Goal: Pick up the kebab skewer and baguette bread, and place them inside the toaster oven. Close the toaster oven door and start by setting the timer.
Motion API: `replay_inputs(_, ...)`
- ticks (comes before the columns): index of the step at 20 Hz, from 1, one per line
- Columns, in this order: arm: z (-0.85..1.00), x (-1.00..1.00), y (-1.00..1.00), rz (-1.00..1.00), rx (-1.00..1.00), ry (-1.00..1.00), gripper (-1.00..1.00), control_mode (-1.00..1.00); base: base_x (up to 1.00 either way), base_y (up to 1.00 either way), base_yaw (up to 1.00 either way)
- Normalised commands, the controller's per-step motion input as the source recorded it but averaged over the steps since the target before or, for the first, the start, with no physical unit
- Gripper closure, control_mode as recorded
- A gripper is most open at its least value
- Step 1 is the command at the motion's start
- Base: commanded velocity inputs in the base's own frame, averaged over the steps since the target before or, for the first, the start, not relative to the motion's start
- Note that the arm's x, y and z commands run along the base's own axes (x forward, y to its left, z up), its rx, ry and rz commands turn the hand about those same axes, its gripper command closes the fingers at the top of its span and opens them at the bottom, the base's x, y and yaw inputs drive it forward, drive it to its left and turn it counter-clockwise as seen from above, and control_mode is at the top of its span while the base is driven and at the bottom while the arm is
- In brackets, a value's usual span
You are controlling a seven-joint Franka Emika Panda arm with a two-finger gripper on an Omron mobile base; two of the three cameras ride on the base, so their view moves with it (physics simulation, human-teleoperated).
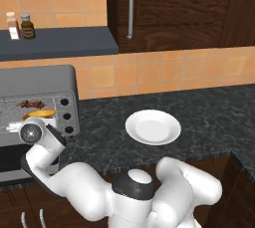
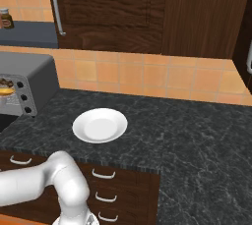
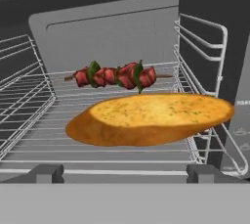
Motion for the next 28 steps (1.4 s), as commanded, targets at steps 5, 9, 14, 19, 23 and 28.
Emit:
replay_inputs(5, -0.12, 0.25, 0.00, 0.00, 0.00, 0.00, -1.00, -1.00, 0.00, 0.00, 0.00)
replay_inputs(9, -0.12, 0.30, 0.00, 0.00, 0.00, 0.00, -1.00, -1.00, 0.00, 0.00, 0.00)
replay_inputs(14, -0.11, 0.24, 0.00, 0.00, 0.00, 0.00, -1.00, -1.00, 0.00, 0.00, 0.00)
replay_inputs(19, -0.08, 0.19, 0.02, 0.00, 0.00, 0.00, -1.00, -1.00, 0.00, 0.00, 0.00)
replay_inputs(23, -0.02, 0.13, 0.10, 0.00, 0.00, 0.00, -1.00, -1.00, 0.00, 0.00, 0.00)
replay_inputs(28, 0.00, 0.11, 0.12, 0.00, 0.00, 0.00, -1.00, -1.00, 0.00, 0.00, 0.00)
